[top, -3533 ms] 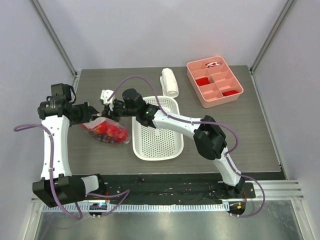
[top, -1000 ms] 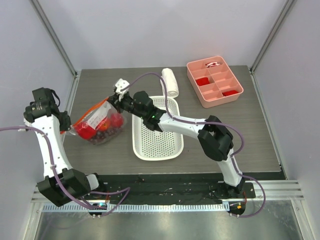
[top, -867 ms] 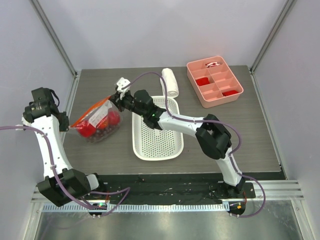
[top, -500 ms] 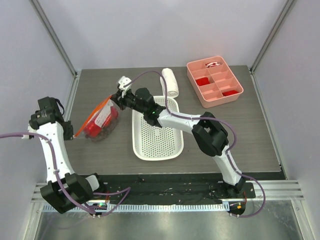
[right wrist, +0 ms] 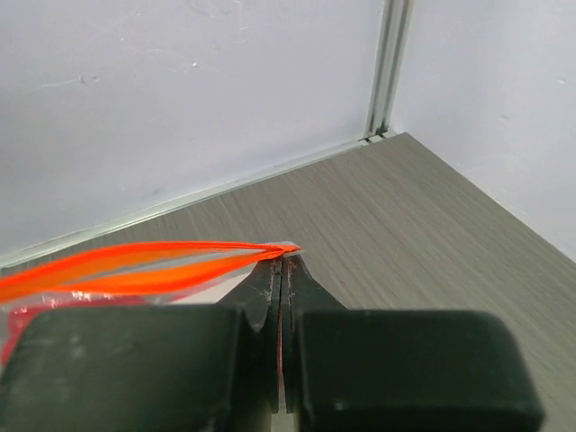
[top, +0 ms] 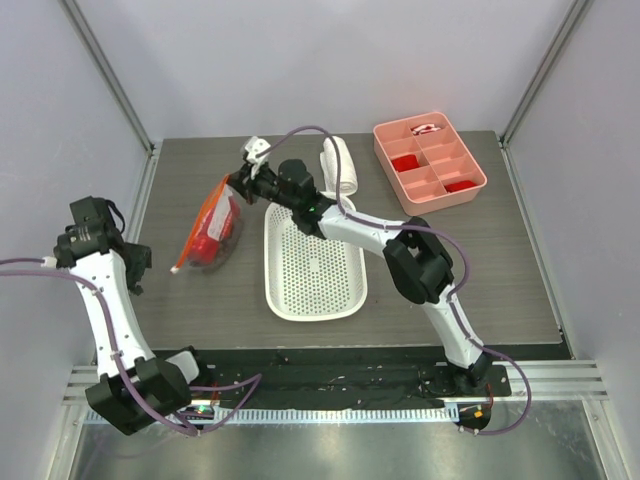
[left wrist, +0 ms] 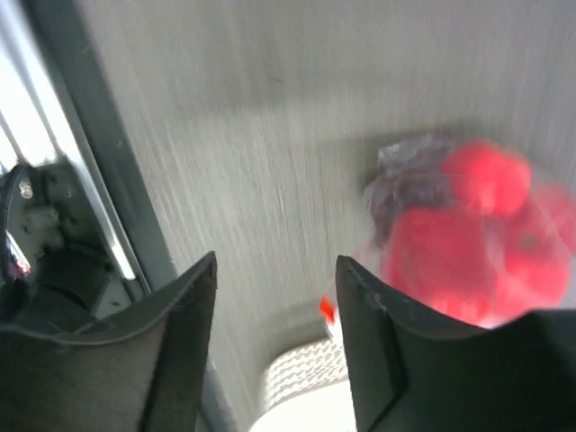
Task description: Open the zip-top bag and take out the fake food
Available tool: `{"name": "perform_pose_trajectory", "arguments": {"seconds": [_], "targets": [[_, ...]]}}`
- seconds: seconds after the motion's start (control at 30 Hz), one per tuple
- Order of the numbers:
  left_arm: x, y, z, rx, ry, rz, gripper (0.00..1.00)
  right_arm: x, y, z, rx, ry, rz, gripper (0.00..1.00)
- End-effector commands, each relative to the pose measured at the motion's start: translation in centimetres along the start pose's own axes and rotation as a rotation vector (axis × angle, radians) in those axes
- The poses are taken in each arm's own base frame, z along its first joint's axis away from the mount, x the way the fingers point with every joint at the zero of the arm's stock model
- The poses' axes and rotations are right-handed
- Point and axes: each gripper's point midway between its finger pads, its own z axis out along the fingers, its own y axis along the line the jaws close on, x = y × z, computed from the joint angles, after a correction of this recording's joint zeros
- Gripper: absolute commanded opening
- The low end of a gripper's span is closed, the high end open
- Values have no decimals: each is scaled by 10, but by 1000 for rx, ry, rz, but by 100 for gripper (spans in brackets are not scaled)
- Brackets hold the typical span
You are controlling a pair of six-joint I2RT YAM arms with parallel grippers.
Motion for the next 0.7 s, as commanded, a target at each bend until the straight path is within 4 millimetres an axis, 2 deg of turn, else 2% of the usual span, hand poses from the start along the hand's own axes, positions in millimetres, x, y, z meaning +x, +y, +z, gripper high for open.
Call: {"name": "perform_pose_trajectory", "arguments": {"seconds": [0.0,0.03,0.07,0.1,0.27,0.33,0.4,0.53,0.67], "targets": [[-4,-34,-55,328,-19,289,57,-53,3,2,-107,-128,-59,1],[-7,-39,-63,373,-42,313,61,-53,8,2,-138,-123,-62,1],[-7,-49,-69,437,-48,346,69,-47,17,2,-197,-98,-59,1],[-6,-64,-75,525,-70,428,69,-52,21,2,-223,-104,-62,1],[36,-114,-94,783,-9,606,63,-48,41,5,-360,-60,-37,1],[52,-137,-104,874,8,690,63,-48,41,5,-366,-62,-38,1],[58,-145,-107,894,5,741,60,-44,42,5,-365,-50,-11,1],[53,-159,-104,948,-84,832,46,-40,44,6,-374,-46,1,1],[55,-162,-97,951,-98,914,41,-42,45,7,-381,-50,17,1]]}}
